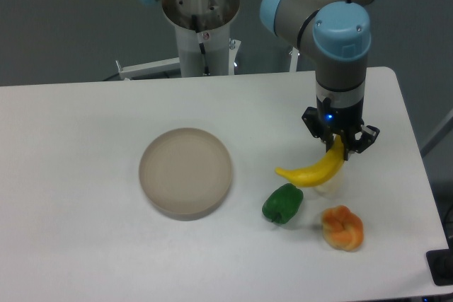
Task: Pick up the banana from the plate
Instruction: 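Lift the held banana off the plate and carry it toward the white pear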
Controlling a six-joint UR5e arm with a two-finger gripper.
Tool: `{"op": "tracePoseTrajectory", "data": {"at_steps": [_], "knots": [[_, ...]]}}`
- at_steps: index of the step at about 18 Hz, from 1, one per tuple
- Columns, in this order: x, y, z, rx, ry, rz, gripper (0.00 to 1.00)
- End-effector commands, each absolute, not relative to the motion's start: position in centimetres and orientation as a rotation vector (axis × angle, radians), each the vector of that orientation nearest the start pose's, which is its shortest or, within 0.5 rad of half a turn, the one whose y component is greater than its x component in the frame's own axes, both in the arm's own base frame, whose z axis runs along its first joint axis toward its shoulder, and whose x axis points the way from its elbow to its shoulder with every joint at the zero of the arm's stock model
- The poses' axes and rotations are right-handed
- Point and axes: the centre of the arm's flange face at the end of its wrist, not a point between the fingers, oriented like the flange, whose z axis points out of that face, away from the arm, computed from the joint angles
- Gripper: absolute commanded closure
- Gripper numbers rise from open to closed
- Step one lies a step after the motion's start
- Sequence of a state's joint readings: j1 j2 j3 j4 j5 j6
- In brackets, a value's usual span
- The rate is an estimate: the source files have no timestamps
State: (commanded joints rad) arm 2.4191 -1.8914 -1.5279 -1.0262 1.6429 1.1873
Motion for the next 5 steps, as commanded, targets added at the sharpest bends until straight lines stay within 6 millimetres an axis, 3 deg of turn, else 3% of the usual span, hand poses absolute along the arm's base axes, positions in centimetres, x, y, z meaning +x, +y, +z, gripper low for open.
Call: {"op": "tracePoseTrajectory", "data": {"at_steps": [5], "knots": [[-39.37, 51.71, 38.77, -2.987, 0.497, 0.407, 0.74]]}}
